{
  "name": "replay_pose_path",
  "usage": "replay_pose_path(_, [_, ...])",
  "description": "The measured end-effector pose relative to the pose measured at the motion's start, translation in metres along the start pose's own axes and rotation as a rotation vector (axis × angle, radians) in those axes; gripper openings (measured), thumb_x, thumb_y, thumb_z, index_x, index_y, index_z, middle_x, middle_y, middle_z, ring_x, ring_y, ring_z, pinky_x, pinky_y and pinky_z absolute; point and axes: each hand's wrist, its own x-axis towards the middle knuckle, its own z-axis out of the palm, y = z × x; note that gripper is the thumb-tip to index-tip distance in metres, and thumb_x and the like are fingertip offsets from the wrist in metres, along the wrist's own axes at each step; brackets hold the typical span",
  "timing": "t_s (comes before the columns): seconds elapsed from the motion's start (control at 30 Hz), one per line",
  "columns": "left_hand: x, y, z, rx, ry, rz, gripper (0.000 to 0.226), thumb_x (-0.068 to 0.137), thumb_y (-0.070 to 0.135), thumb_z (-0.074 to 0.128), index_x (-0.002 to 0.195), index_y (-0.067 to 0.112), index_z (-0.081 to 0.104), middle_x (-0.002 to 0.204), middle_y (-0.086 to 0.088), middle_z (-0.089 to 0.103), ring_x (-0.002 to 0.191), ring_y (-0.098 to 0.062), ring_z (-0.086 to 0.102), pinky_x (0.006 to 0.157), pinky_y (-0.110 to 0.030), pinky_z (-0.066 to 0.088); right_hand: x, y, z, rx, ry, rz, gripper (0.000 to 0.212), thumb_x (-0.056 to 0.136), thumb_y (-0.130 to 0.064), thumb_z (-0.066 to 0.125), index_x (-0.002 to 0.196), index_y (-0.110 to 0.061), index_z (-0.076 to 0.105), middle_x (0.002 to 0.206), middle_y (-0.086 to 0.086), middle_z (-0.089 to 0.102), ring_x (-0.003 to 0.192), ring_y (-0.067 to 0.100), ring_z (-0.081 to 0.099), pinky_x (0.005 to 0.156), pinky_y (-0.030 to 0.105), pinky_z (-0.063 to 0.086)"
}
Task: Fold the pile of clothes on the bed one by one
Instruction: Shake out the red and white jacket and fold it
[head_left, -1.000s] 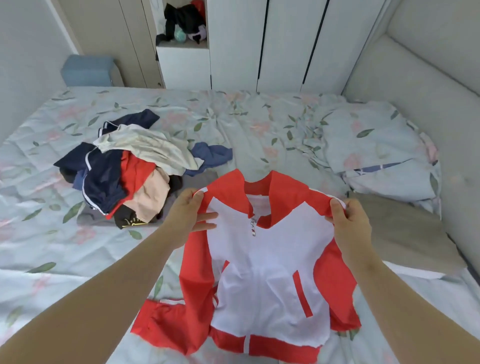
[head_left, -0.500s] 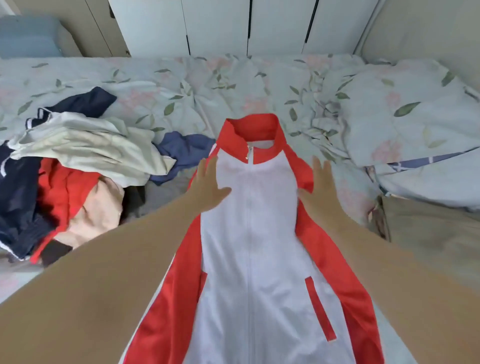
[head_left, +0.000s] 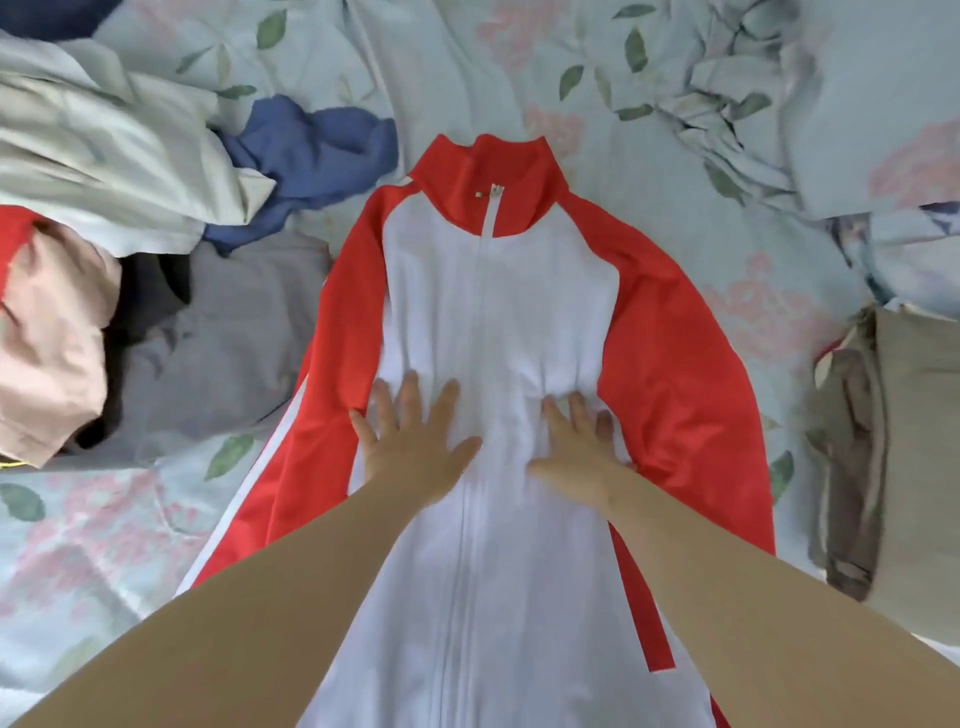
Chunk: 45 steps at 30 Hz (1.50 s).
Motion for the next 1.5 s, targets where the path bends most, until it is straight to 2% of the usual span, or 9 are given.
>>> replay_pose_path(0.17, [-0.006, 0.022, 0.009, -0.05, 0.127, -0.078, 0.064, 0.098, 0.053, 0.022, 0.15, 0.034, -0.01, 0.156, -0.007, -0.024, 0.143, -0.033, -0.022, 0.115, -0.057, -0.004, -0.017, 0.019, -0.043, 0.369, 0.128, -0.133, 0.047, 0.092, -0.023, 0.05, 0.138, -0.028, 0.045, 0.131, -0.008, 0.044, 0.118, 0.014, 0.045, 0.093, 0.02, 0.039])
replay_pose_path(0.23, [-0.013, 0.034, 0.009, 0.017, 0.196, 0.027, 0.062, 0.098, 0.054, 0.019, 0.149, 0.036, -0.012, 0.157, -0.003, -0.023, 0.143, -0.031, -0.022, 0.114, -0.058, -0.007, -0.035, 0.045, -0.059, 0.615, 0.561, -0.057, 0.028, 0.088, -0.02, 0.046, 0.108, -0.032, 0.062, 0.102, -0.004, 0.06, 0.091, 0.02, 0.056, 0.083, 0.032, 0.049])
replay_pose_path(0.33, [-0.018, 0.063, 0.016, 0.06, 0.115, 0.169, 0.066, 0.094, 0.062, 0.016, 0.148, 0.038, -0.015, 0.157, 0.003, -0.022, 0.143, -0.031, -0.024, 0.113, -0.058, -0.006, -0.054, 0.096, -0.059, 0.546, 0.933, 0.268, 0.026, 0.087, -0.013, 0.049, 0.113, -0.015, 0.055, 0.112, 0.013, 0.06, 0.103, 0.034, 0.055, 0.087, 0.04, 0.04])
replay_pose_path(0.53, [-0.009, 0.07, 0.016, 0.107, -0.001, 0.136, 0.07, 0.092, 0.065, 0.02, 0.146, 0.04, -0.017, 0.156, 0.005, -0.025, 0.142, -0.033, -0.025, 0.113, -0.059, -0.003, -0.061, 0.145, -0.029, 0.63, 0.548, 0.374, 0.045, 0.085, -0.016, 0.063, 0.123, 0.001, 0.045, 0.109, 0.018, 0.056, 0.102, 0.035, 0.055, 0.088, 0.04, 0.043])
replay_pose_path(0.73, [-0.017, 0.053, 0.008, -0.059, 0.013, 0.193, 0.056, 0.101, 0.038, 0.028, 0.15, 0.038, 0.001, 0.159, 0.009, -0.009, 0.146, -0.02, -0.017, 0.118, -0.046, -0.001, -0.096, 0.103, -0.049, 0.703, 0.957, 0.071, 0.023, 0.09, -0.014, 0.059, 0.111, -0.004, 0.062, 0.101, 0.012, 0.065, 0.097, 0.029, 0.058, 0.081, 0.025, 0.035])
replay_pose_path(0.87, [-0.039, 0.037, 0.015, -0.018, 0.069, 0.172, 0.055, 0.102, 0.027, 0.028, 0.15, 0.037, 0.003, 0.159, 0.012, -0.003, 0.147, -0.015, -0.009, 0.117, -0.047, 0.0, -0.116, 0.068, -0.021, 0.417, 0.31, -0.452, 0.024, 0.089, -0.022, 0.061, 0.112, -0.021, 0.069, 0.106, -0.014, 0.067, 0.104, 0.004, 0.058, 0.097, 0.018, 0.038])
replay_pose_path(1.03, [-0.055, 0.037, 0.025, -0.067, 0.034, 0.106, 0.057, 0.102, 0.024, 0.028, 0.151, 0.034, -0.001, 0.159, 0.01, -0.006, 0.147, -0.015, -0.01, 0.117, -0.044, 0.004, -0.108, 0.109, 0.003, 0.528, 0.564, 0.085, 0.033, 0.094, -0.014, 0.05, 0.126, -0.016, 0.056, 0.123, 0.003, 0.058, 0.115, 0.022, 0.052, 0.1, 0.034, 0.039])
replay_pose_path(1.3, [-0.052, 0.039, 0.029, -0.068, 0.028, 0.102, 0.059, 0.102, 0.027, 0.03, 0.151, 0.031, -0.002, 0.159, 0.007, -0.009, 0.147, -0.018, -0.012, 0.118, -0.045, 0.005, -0.105, 0.117, 0.018, 0.568, 0.244, 0.07, 0.056, 0.087, -0.023, 0.064, 0.137, -0.023, 0.04, 0.125, -0.005, 0.049, 0.114, 0.021, 0.051, 0.096, 0.033, 0.043])
replay_pose_path(1.5, [-0.051, 0.044, 0.026, -0.115, 0.004, 0.082, 0.058, 0.102, 0.03, 0.03, 0.152, 0.03, 0.0, 0.16, 0.006, -0.008, 0.147, -0.019, -0.012, 0.118, -0.046, 0.005, -0.107, 0.111, 0.009, 0.904, 0.281, 0.238, 0.011, 0.091, -0.02, 0.059, 0.096, -0.013, 0.051, 0.059, 0.005, 0.054, 0.04, 0.014, 0.045, 0.036, 0.018, 0.036])
